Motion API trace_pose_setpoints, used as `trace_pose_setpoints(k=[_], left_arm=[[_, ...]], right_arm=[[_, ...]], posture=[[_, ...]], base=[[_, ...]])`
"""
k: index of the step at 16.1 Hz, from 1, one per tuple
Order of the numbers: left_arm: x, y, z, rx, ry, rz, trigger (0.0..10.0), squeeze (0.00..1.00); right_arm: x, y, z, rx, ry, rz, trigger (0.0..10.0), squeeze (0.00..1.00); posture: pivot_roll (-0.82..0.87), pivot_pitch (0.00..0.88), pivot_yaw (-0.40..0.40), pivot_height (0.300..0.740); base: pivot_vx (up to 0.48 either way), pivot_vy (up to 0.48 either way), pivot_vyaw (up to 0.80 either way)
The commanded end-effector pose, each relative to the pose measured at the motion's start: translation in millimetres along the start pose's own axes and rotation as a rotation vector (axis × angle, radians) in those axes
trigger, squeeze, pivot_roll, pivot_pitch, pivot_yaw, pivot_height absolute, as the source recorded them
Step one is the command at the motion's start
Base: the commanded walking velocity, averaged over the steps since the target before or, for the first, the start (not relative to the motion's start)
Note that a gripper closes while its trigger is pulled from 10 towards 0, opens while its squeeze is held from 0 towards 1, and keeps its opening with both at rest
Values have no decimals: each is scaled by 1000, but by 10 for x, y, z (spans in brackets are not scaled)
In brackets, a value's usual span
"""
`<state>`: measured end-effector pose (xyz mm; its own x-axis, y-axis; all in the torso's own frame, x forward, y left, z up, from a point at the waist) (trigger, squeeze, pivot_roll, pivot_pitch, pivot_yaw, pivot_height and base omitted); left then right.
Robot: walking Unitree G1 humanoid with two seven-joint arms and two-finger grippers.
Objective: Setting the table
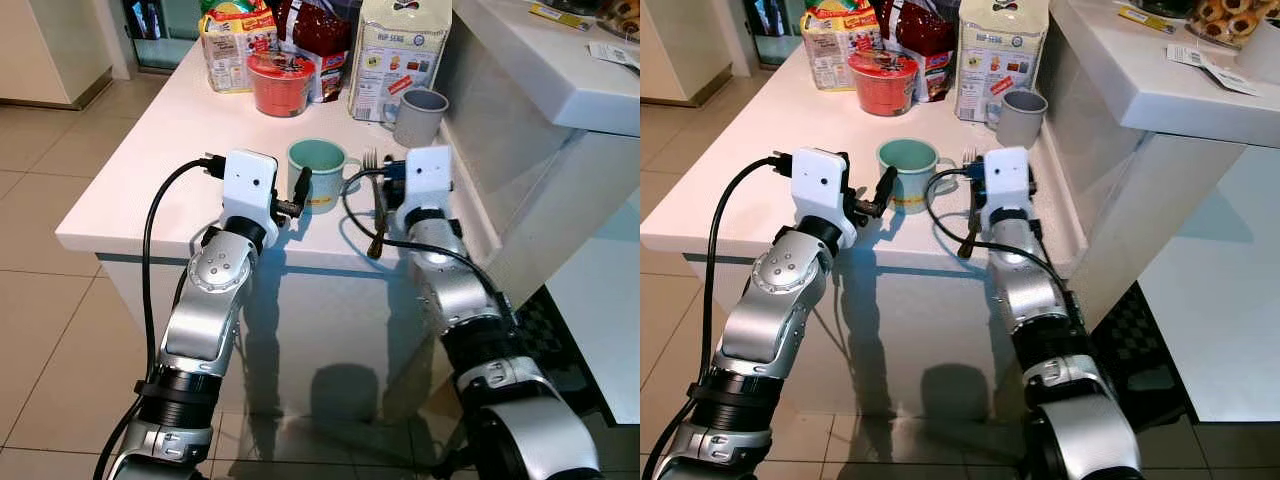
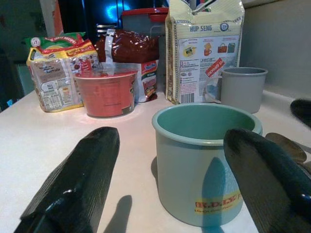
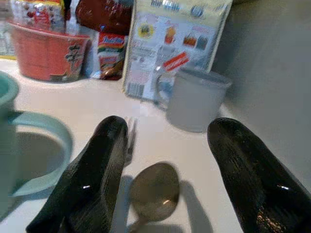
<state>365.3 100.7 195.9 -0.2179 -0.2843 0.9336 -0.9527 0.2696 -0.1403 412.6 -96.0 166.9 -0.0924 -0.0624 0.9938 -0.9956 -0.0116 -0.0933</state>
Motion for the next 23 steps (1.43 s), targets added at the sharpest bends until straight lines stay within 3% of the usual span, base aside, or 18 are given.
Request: trace_pose_setpoints(k=[1,6,10,18,23], left_arm=[[59,-28,30,-10,-12,17,10000,0],[65,-28,33,-14,-16,20,10000,0],[57,-10,26,-14,-20,16,10000,0],[74,-27,36,-20,-19,21,10000,0],[87,-19,30,-18,-20,25,10000,0]], right_arm=[[103,-55,-15,-9,-60,-7,10000,0],[92,-108,-116,-29,-175,-76,10000,0],[-38,-119,24,-122,-248,-161,10000,0],[-261,-64,47,-165,-260,-312,10000,0],[-330,-42,-49,-121,-255,-380,10000,0]], posture=[[50,0,-74,740],[57,0,-76,740],[62,0,-75,740],[55,0,-72,740],[56,0,-74,740]], base=[[0,0,0],[0,0,0],[0,0,0],[0,0,0],[0,0,0]])
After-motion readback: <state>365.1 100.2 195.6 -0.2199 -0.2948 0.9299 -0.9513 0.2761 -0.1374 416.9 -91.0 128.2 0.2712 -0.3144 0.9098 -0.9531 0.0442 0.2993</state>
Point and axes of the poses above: a point about 5 cm out from each wrist's last joint towards the gripper, its own y axis pointing back from the gripper into the wrist, its own x axis along the axis of the wrist's last joint, z = x × y, the point moved 4 cm from there along -y, pointing out of the wrist towards the gripper, and after that the axes turned 11 degrees about -y, right-handed, at the moved point
